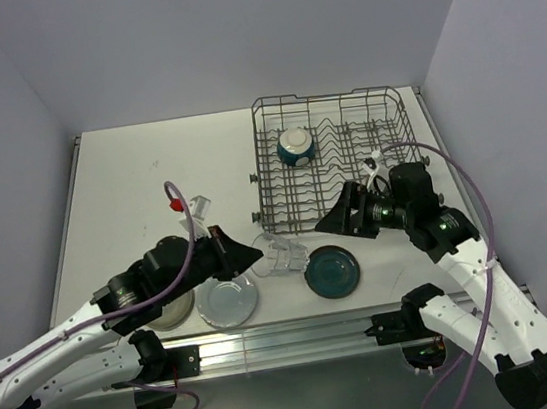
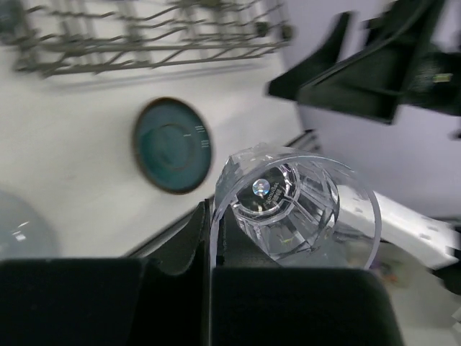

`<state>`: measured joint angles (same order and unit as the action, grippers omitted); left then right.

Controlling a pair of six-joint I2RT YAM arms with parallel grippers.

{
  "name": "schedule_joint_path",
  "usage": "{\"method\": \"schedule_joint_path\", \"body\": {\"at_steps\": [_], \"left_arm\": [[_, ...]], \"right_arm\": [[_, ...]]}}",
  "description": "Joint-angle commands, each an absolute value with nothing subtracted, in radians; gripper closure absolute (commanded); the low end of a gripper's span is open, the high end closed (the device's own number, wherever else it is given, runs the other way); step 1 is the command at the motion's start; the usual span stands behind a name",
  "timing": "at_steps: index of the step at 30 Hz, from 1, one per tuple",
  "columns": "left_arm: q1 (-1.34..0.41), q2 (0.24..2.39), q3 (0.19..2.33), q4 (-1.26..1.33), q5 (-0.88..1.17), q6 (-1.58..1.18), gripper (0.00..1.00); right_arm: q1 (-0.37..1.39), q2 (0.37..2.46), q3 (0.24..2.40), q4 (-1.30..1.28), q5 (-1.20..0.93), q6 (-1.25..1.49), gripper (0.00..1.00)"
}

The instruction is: Load the mixed dishes into the dish rack

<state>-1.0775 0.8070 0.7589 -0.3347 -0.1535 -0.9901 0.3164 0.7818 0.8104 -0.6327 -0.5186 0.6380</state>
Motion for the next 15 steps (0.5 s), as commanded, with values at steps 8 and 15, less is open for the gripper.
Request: {"method": "schedule_joint_path", "body": {"at_steps": [8,15], "left_arm": [[-1.043,0.735,0.778,-0.014,0.093,-1.055,1.00],[-0.997,0.778,0.747,0.215,0.221,-1.118,1.00]], "right_arm": [[0.318,0.606,0.718,-0.181,-0.975,0.899,0.15],[0.318,0.597,0.724,-0.126,-1.029,0.942,0.16]]}}
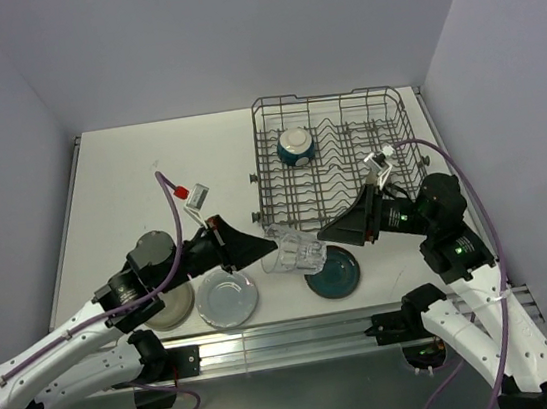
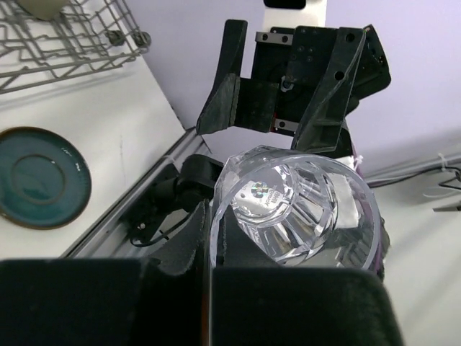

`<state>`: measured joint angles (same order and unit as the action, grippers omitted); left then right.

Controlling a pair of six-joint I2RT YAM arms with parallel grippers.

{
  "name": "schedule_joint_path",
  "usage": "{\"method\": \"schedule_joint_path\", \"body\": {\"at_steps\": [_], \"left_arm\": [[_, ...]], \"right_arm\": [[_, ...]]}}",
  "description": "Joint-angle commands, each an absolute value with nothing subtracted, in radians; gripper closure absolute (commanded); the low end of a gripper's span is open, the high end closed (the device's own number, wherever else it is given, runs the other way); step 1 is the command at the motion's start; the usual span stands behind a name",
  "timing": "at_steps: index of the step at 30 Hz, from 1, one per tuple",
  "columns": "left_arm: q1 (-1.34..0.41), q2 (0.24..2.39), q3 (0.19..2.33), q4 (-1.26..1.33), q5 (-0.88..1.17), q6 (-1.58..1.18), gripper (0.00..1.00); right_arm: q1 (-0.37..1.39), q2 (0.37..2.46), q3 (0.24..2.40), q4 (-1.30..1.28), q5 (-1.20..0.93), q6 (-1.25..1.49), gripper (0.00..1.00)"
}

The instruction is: Load the mixed dishes into the dish rack

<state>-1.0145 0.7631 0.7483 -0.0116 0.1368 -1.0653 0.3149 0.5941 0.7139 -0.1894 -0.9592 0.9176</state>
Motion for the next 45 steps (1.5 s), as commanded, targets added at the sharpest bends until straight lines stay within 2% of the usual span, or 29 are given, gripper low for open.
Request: {"method": "schedule_joint_path", "body": {"at_steps": [1,6,16,35,45], "left_arm": [[-0.996,0.781,0.741,0.233,0.238,-1.129,1.00],[-0.963,0.802,0.713,0.333,0.278,-1.166,1.00],[-0.884,0.848,0.641,0.503,0.348,-1.267,1.00],[-0.851,0.896,0.607,0.611,0.334,-1.322,1.00],[-0.848,0.905,0.583,0.670,0.356,-1.359,1.00]], "right_arm": [[0.318,0.594,0.721,-0.115,-1.034,0.948,0.16],[0.318,0.563,0.675,0.066,-1.078,1.084,0.15],[0.322,0.545,0.664,0.149,-1.101,1.163,0.15],[0.365,0.569,0.742,0.048,-1.011,1.078,0.15],[0.377,0.606,0.759,0.060,-0.974,1.066,0.09]]}}
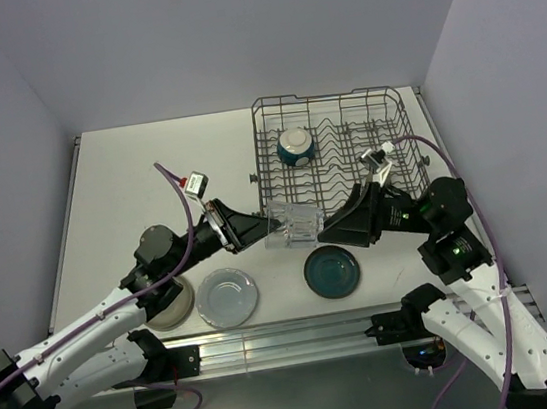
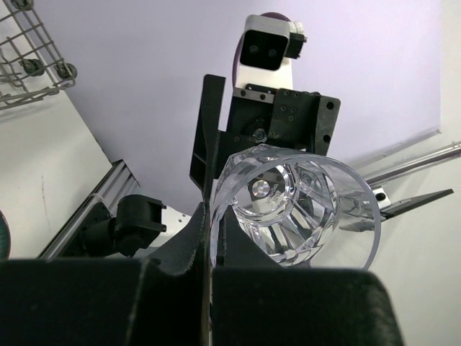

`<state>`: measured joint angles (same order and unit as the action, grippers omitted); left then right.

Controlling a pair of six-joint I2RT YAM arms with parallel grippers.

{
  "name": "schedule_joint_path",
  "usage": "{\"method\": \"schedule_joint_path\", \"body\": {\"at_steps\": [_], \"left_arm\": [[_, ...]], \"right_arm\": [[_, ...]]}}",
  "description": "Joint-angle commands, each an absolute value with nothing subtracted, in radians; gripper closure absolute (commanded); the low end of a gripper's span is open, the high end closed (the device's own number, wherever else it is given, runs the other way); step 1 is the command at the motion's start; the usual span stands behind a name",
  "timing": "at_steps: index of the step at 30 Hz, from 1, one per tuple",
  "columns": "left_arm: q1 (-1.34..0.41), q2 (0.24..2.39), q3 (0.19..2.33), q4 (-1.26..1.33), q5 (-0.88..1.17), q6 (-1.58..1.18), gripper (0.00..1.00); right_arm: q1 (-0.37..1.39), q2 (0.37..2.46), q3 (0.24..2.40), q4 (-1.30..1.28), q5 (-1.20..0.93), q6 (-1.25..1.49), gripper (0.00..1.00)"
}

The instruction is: Load the mixed dishes into the dish rack

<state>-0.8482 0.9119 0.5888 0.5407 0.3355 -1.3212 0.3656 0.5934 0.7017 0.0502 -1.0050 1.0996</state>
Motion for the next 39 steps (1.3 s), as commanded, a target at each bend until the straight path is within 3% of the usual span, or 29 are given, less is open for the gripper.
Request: {"method": "schedule_joint_path", "body": {"at_steps": [1,20,23,24,25,26,27,28,29,31,32,35,36,39], "left_arm": [[-0.848,0.908,0.578,0.682,0.357,-1.365,1.00],[-0.845,0.962,0.557,0.762,0.362,-1.396,1.00],[-0.842,0.969,0.551,0.779,0.362,-1.405,1.00],[-0.839,0.973,0.551,0.779,0.365,-1.405,1.00],[-0.835,0.976,0.551,0.776,0.368,-1.408,0.95],[-0.830,0.976,0.546,0.776,0.370,-1.414,0.89],[-0.825,0.977,0.540,0.784,0.371,-1.420,0.79],[-0.813,0.974,0.531,0.793,0.373,-1.428,0.67],[-0.804,0.966,0.513,0.795,0.373,-1.434,0.36],[-0.782,0.942,0.511,0.718,0.348,-1.413,0.17],[-0.778,0.899,0.526,0.572,0.325,-1.366,0.01],[-0.769,0.777,0.603,0.273,0.120,-1.243,0.01],[-0.769,0.744,0.629,0.056,0.042,-1.223,0.01],[-0.769,0.644,0.715,-0.259,-0.230,-1.180,0.01]], "right_arm": [[0.379,0.607,0.762,0.052,-0.965,1.057,0.09],[0.445,0.663,0.775,0.141,-0.916,1.108,0.10],[0.454,0.666,0.769,0.149,-0.908,1.111,0.22],[0.456,0.664,0.764,0.149,-0.904,1.111,0.39],[0.457,0.667,0.764,0.147,-0.899,1.105,0.54],[0.457,0.669,0.767,0.134,-0.891,1.098,0.86],[0.459,0.672,0.773,0.115,-0.882,1.091,1.00],[0.457,0.675,0.784,0.088,-0.873,1.048,1.00],[0.457,0.684,0.814,0.015,-0.839,1.019,1.00],[0.459,0.693,0.853,-0.081,-0.790,0.932,1.00],[0.456,0.707,0.894,-0.159,-0.738,0.904,1.00],[0.453,0.779,1.021,-0.393,-0.597,0.778,1.00],[0.453,0.804,1.054,-0.449,-0.493,0.752,1.00],[0.448,0.897,1.193,-0.639,-0.192,0.666,1.00]]}}
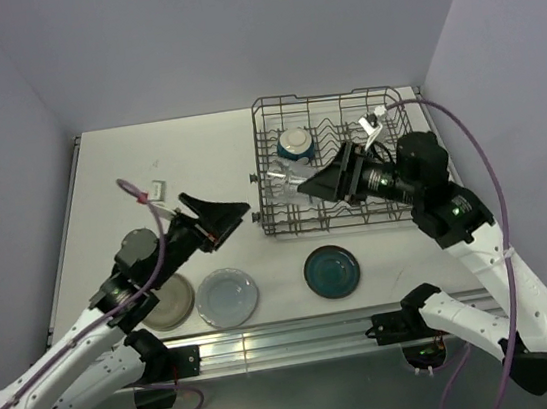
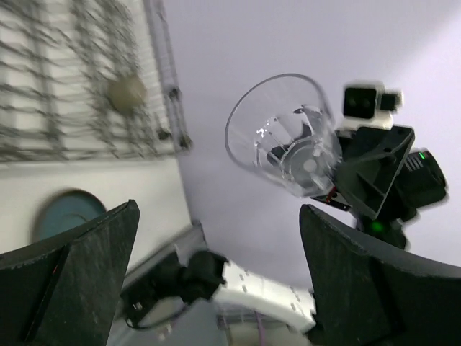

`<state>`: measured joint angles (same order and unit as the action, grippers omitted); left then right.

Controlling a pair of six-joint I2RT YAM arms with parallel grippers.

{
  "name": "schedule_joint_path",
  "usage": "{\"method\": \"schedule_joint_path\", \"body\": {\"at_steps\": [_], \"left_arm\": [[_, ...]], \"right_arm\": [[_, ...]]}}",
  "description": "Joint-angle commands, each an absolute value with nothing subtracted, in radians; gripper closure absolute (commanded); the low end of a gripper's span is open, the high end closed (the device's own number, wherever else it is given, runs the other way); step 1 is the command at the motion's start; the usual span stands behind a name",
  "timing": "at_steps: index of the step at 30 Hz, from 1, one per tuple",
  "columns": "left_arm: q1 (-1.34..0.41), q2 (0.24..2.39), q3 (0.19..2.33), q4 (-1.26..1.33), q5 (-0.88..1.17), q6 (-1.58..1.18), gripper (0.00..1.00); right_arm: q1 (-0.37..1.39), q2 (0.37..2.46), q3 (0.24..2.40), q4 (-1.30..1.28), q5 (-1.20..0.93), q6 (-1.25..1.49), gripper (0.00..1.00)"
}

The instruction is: Load the mixed dishes into the dish rack

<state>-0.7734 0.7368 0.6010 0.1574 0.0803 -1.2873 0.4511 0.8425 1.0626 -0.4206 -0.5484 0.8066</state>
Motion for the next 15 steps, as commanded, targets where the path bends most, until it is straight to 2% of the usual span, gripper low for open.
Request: {"method": "schedule_joint_path", "body": {"at_steps": [1,4,7,10,15], "left_arm": [[-0.769,0.621,0.745,-0.305,-0.274,-1.174,0.01],[-0.770,0.649,0.785,-0.388,-0.314,-1.114,0.01],[-0.770,0.696,0.787,-0.408,-0.270,-1.074,0.06],[-0.772,0.751,0.714,-0.325,-0.187,-1.048,0.19],[-0.821,0.882,0.670,-0.215,-0.126,-1.014,0.30]], "right_arm": [[0.443,0.963,1.231,-0.684,-0.102,0.631,1.00],[0.398,1.134,1.420,-0.889,0.206,0.583,1.00],[0.358,1.282,1.580,-0.992,0.362,0.549,1.00],[0.253,1.404,1.692,-1.015,0.374,0.513,1.00],[0.123,1.632,1.891,-1.074,0.305,0.460,1.00]]}}
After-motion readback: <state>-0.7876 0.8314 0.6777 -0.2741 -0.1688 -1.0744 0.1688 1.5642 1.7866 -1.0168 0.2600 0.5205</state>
